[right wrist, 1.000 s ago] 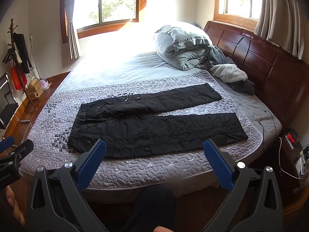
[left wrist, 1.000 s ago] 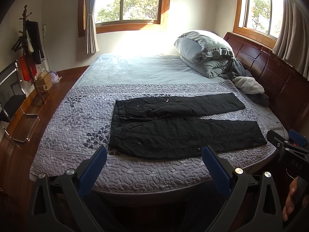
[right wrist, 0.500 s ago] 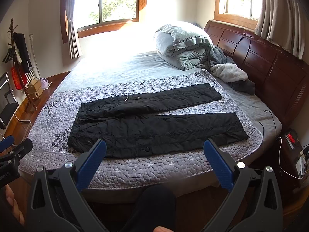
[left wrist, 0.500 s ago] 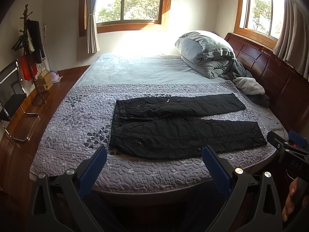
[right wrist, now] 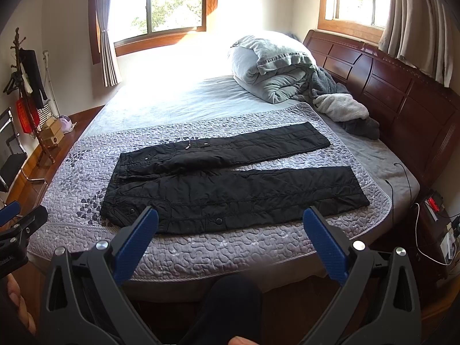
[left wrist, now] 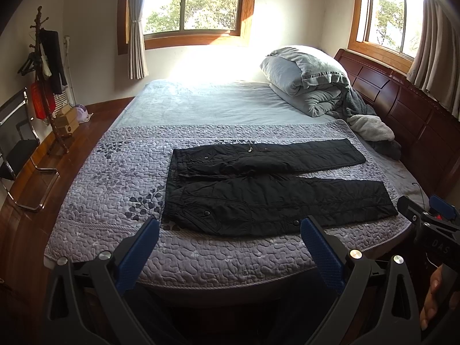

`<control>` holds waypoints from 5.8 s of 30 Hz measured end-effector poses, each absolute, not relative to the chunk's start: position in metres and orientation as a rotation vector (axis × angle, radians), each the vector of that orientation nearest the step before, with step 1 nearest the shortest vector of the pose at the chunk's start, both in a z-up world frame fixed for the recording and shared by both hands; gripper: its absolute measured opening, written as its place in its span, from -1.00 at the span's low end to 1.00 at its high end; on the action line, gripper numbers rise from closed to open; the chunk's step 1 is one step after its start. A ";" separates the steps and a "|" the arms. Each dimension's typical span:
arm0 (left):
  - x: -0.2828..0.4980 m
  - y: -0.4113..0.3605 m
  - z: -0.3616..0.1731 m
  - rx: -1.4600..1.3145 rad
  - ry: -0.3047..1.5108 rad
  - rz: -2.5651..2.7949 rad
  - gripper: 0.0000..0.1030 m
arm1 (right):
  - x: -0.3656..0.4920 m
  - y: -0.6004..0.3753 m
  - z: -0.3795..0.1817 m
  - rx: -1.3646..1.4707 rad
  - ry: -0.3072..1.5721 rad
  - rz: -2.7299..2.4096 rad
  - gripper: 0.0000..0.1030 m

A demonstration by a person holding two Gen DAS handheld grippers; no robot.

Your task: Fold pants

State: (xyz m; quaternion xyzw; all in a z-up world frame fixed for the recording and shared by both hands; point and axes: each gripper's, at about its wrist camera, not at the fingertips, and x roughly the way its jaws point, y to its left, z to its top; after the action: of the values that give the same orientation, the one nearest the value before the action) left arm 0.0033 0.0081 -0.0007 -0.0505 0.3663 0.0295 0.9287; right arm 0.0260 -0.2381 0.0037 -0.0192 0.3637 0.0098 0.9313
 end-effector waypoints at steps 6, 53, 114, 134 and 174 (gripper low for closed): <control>0.003 0.009 -0.001 -0.107 0.750 0.059 0.93 | 0.026 -0.238 0.004 -0.040 0.744 0.019 0.96; 0.151 0.180 -0.207 -0.588 1.019 -0.105 0.93 | 0.149 -0.322 -0.130 0.141 0.908 0.182 0.95; 0.142 0.314 -0.317 -1.082 1.023 0.339 -0.62 | 0.226 -0.662 -0.322 0.989 0.996 -0.092 -0.72; 0.095 0.381 -0.299 -0.952 1.035 0.436 0.10 | 0.218 -0.606 -0.304 0.712 1.201 -0.120 0.45; 0.427 0.452 -0.332 -0.581 1.233 0.022 0.23 | 0.611 -0.443 -0.244 0.341 1.315 0.212 0.87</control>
State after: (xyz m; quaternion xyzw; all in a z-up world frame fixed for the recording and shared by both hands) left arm 0.4267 0.4520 -0.3318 -0.2684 0.5700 0.0102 0.7765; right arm 0.6106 -0.4429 -0.2437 0.1574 0.6069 0.0979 0.7729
